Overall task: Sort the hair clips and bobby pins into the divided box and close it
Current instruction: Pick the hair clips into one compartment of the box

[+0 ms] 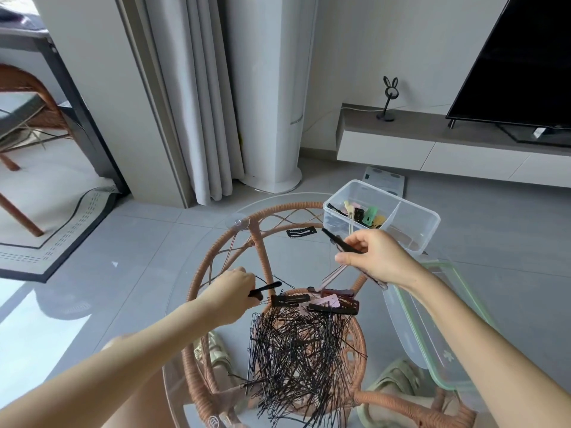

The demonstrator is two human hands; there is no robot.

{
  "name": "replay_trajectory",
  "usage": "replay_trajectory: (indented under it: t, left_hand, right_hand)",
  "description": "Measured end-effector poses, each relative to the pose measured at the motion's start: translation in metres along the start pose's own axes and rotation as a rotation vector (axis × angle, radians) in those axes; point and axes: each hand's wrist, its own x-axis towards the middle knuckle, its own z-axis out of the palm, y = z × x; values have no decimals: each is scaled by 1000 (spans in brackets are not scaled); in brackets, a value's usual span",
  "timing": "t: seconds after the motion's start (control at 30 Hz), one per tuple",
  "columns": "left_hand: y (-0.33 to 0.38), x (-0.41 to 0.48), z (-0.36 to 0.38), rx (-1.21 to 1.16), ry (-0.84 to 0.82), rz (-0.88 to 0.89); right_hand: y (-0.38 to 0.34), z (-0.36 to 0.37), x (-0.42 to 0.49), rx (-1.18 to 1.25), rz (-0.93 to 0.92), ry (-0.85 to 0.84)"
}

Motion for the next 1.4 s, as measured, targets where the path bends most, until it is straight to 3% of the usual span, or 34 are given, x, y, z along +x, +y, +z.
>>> replay_trajectory:
  t: [0.23, 0.47, 0.7, 0.87, 0.97, 1.07, 1.13, 1.27, 1.33, 1.4]
  left_hand:
    - [-2, -4, -15, -118, 18, -24]
    - [-1, 6, -66, -436, 55, -5]
    - [17, 21, -82, -277, 87, 72]
    - [33, 28, -100, -332, 278, 126]
    - [48, 34, -110, -599, 328, 170]
    - [59, 40, -114, -1063, 233, 115]
    - [64, 43, -115, -1270, 148, 98]
    - [68, 47, -115, -1351, 105, 71]
    - [69, 50, -114, -1350, 101, 65]
    - [70, 54, -112, -1345, 90, 78]
  right_hand:
    - [-4, -17, 3, 50, -1, 93]
    - [-6, -57, 17, 295, 45, 322]
    - [-3, -68, 37, 292, 86, 313]
    - [12, -72, 58, 275, 105, 516]
    - [19, -74, 73, 252, 147, 660]
    - [18, -71, 85, 55, 202, 793]
    - [18, -66, 94, -13, 228, 745]
    - [14, -51, 96, -169, 266, 480]
    - [1, -48, 83, -44, 131, 493]
    - [-22, -41, 62, 258, 7, 383]
